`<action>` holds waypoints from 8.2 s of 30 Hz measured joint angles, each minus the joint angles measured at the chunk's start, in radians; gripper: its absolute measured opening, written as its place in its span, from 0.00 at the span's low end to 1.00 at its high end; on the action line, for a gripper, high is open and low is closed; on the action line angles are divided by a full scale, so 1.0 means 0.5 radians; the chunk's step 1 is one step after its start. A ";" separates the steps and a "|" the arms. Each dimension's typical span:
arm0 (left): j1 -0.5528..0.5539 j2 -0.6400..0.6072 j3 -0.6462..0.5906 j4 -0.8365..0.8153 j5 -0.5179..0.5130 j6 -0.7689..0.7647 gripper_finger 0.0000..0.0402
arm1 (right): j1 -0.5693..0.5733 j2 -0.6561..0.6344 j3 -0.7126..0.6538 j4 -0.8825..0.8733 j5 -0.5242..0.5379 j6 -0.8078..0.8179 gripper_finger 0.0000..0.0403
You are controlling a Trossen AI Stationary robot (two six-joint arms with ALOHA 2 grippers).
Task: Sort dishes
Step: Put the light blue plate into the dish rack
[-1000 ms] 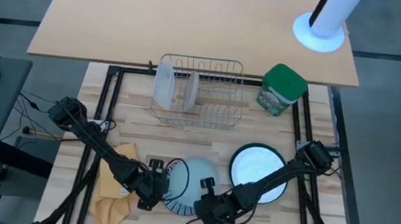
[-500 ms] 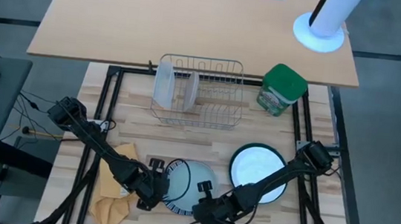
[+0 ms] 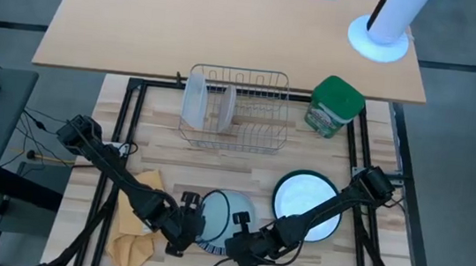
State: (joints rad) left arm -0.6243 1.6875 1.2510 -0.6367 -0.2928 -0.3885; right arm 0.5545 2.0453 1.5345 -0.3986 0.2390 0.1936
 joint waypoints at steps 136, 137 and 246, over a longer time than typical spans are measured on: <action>-0.050 0.132 -0.061 0.569 -0.159 0.541 0.02 | -0.040 -0.004 -0.003 0.153 0.043 -0.010 0.03; -0.049 0.130 -0.061 0.570 -0.167 0.544 0.02 | -0.039 -0.017 -0.004 0.147 0.069 0.021 0.04; 0.376 -0.993 -1.548 4.374 1.335 1.273 0.00 | 0.095 -1.431 -0.349 -0.775 0.934 0.037 0.24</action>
State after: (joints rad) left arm -0.4362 1.1908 0.4770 1.5504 0.3746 0.2482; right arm 0.6019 1.3296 1.3602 -0.7860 0.7059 0.2119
